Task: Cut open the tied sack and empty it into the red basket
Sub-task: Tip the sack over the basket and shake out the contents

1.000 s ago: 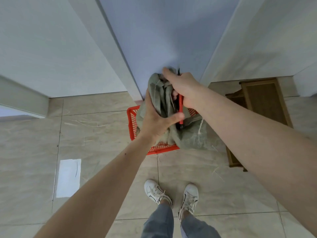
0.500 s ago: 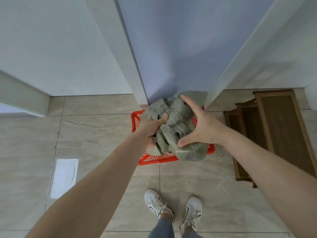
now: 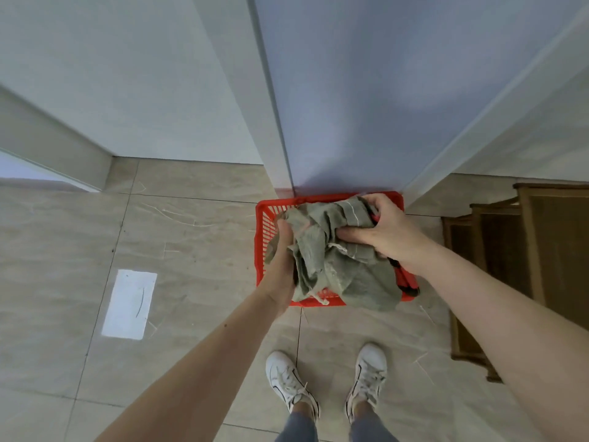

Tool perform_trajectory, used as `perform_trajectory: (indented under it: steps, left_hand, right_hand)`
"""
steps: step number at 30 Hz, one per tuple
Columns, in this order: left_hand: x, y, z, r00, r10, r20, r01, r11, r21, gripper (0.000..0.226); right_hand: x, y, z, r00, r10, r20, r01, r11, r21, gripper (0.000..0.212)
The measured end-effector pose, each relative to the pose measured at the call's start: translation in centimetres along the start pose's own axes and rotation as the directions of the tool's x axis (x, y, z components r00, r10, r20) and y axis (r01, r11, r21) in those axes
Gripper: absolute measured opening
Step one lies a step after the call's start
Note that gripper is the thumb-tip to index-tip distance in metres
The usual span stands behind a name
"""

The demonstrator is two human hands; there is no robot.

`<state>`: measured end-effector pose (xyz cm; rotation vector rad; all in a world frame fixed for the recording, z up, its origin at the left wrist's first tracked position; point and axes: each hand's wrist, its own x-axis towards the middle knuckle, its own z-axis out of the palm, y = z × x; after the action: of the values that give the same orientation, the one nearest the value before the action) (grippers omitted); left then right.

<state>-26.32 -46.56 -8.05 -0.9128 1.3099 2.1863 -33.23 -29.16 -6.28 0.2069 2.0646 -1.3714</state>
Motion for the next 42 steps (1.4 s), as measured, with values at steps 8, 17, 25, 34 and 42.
perform_trajectory:
  steps: [8,17,25,34,42]
  left_hand:
    - [-0.5,-0.9,5.3,0.991,-0.126,-0.040,0.112,0.963,-0.246,0.073]
    - [-0.4,-3.3,5.6,0.933,-0.338,-0.127,0.307,0.928,-0.212,0.073]
    - [2.2,-8.5,1.4,0.878,-0.026,-0.478,0.237,0.891,0.387,0.056]
    - [17.0,-11.4,-4.3,0.822,0.555,0.128,-0.175,0.033,0.984,0.065]
    - [20.7,-19.0,-5.0,0.938,0.333,0.093,-0.113,0.043,0.993,0.052]
  right_hand:
    - [0.4,-2.5,-2.5,0.960,0.279,0.018,-0.273,0.925,0.266,0.026]
    - [1.7,0.7,-0.9,0.891,0.450,-0.057,-0.416,0.861,0.294,0.048]
    - [2.5,5.9,0.4,0.819,0.555,-0.148,-0.525,0.828,0.199,0.051]
    - [5.4,9.6,-1.8,0.776,0.604,-0.181,-0.559,0.792,0.246,0.045]
    - [6.6,12.9,-3.2,0.734,0.636,-0.237,-0.589,0.771,0.243,0.055]
